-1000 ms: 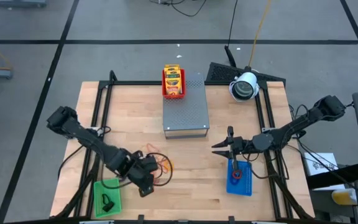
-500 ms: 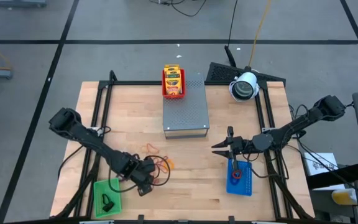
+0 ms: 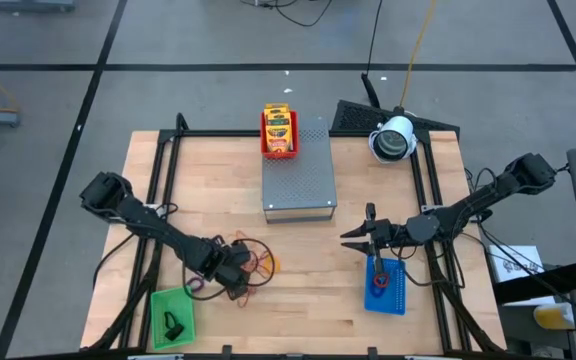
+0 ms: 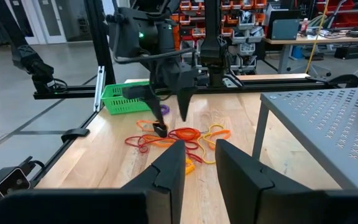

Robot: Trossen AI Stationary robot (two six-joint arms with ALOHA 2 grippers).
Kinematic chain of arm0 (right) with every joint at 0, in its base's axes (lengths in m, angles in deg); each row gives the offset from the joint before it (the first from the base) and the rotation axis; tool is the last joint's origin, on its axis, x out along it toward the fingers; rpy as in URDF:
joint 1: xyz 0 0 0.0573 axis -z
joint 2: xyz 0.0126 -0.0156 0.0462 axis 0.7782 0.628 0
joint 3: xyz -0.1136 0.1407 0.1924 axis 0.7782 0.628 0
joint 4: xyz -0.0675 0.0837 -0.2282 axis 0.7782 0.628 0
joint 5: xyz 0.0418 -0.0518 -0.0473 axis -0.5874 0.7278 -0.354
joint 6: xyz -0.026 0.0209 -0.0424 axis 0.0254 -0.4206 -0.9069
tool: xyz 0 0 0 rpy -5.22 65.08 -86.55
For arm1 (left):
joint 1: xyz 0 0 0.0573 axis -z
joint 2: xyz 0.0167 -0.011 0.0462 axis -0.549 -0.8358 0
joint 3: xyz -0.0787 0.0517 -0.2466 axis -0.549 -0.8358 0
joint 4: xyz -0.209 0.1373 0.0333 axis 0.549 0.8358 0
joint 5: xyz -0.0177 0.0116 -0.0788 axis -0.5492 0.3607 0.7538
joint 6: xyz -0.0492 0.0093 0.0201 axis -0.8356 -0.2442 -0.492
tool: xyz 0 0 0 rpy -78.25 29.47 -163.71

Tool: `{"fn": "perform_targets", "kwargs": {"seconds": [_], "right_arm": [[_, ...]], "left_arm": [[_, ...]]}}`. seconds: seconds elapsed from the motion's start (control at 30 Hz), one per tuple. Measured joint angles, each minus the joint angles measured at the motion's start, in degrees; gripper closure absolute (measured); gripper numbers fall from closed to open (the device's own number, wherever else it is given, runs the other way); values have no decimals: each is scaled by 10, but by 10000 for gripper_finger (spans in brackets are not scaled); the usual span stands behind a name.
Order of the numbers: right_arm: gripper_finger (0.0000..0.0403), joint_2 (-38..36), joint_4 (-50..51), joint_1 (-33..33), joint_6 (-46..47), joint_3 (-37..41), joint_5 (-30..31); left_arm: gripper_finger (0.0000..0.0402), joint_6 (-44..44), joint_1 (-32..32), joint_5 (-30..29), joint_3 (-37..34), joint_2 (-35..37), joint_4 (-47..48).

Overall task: Pick & Place Office Desk Supplies
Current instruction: Put the red rubber band into the green bin

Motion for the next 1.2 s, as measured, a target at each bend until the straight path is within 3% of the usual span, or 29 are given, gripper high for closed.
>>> {"fn": "perform_targets", "kwargs": {"seconds": [0.23, 0.7, 0.97, 1.2], "right_arm": [[326, 0, 7, 0, 0, 0, 0], [326, 0, 9, 0, 0, 0, -2], [326, 0, 11, 0, 0, 0, -2], [326, 0, 11, 0, 0, 0, -2]], "left_arm": [[151, -51, -23, -10, 0, 0, 86], [151, -62, -75, 11, -6, 1, 128], [151, -104, -87, 43, -55, 1, 69], [151, -107, -87, 53, -57, 1, 18]]}}
